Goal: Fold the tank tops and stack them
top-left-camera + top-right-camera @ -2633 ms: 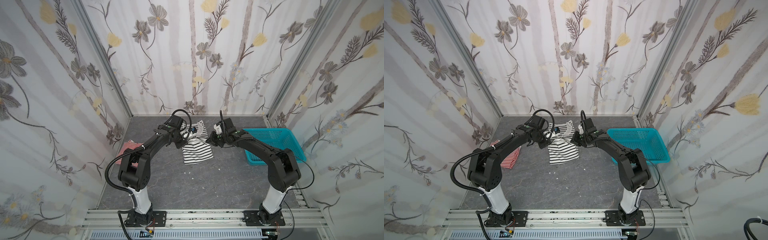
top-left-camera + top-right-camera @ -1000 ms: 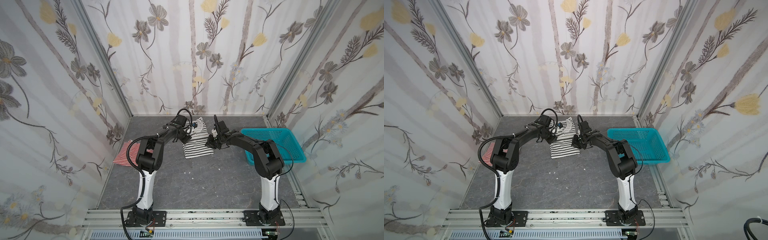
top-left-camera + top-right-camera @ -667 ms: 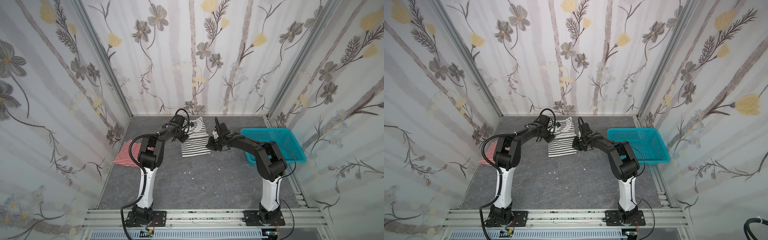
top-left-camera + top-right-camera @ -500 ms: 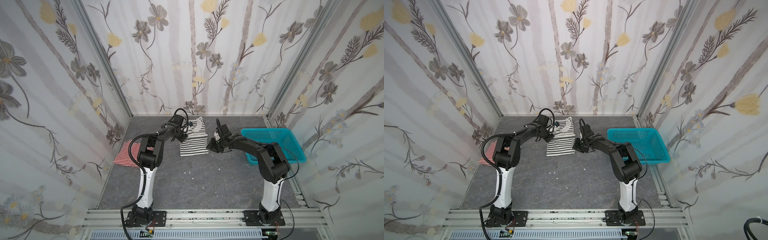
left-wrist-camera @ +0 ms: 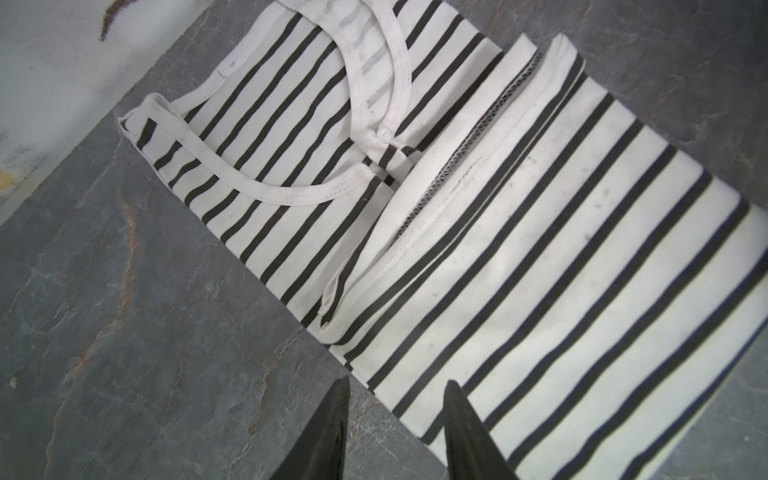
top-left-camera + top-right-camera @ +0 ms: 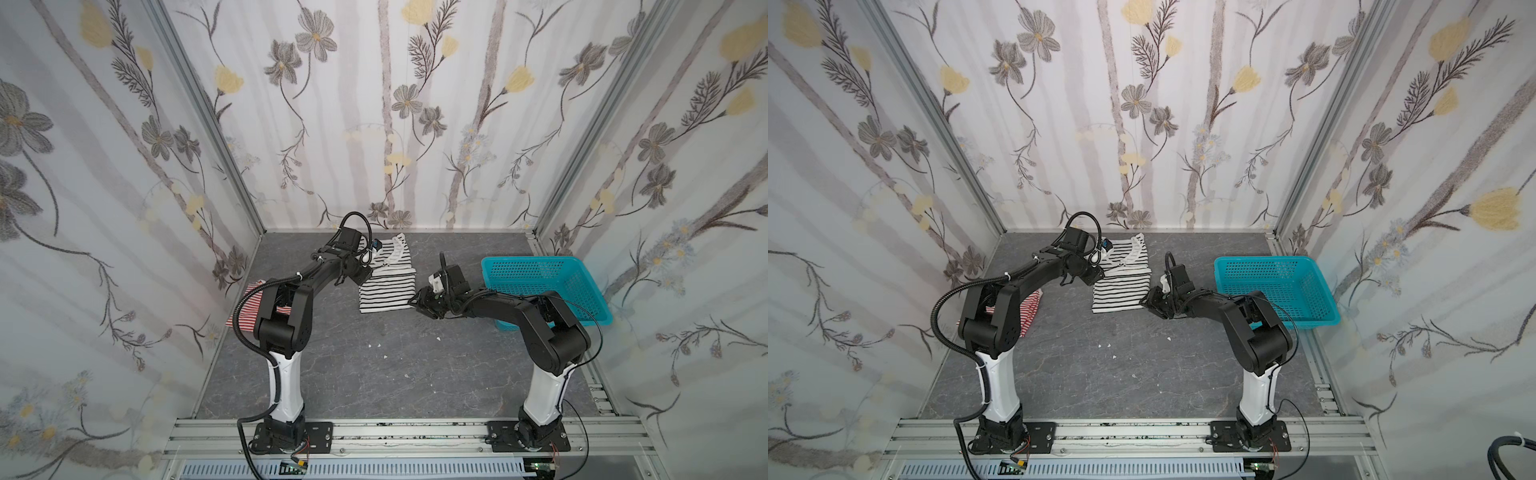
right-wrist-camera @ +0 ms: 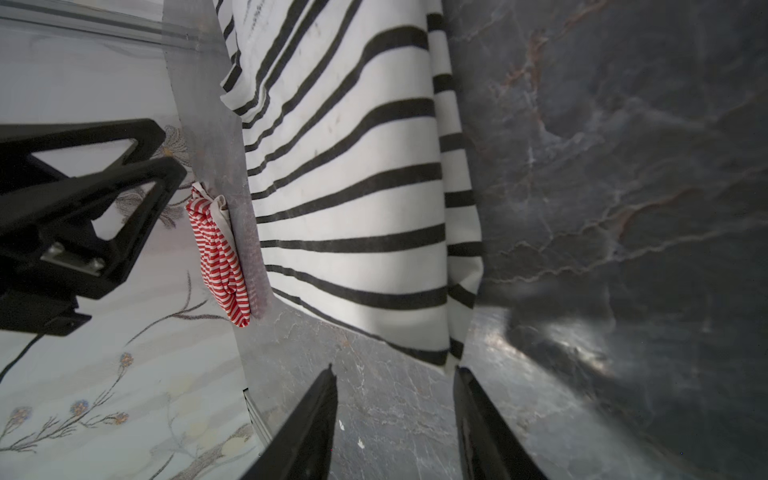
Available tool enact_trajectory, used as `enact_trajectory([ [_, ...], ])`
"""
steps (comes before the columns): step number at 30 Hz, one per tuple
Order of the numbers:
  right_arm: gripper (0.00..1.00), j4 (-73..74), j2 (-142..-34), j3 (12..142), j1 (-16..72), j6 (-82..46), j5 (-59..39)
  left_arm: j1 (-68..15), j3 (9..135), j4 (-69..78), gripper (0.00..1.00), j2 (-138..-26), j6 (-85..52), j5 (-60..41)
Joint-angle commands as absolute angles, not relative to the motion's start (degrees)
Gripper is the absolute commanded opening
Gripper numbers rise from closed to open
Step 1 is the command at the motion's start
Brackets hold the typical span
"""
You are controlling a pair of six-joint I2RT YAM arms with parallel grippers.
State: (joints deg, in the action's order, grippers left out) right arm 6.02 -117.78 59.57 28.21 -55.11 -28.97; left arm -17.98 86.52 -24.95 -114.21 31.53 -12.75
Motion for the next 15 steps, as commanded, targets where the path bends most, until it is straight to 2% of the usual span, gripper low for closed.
enact_trajectory([
  [1,0.48,14.52,-119.44,58.82,27.98,-58.9,-31.37,-17.86,82.42,-22.58,0.4,-110.56,31.29,-13.64],
  [15,0.44,19.2,-121.41,56.92,26.97,-62.78,-31.6,-18.02,65.01,-17.3,0.42,-97.76,31.93,-15.14],
])
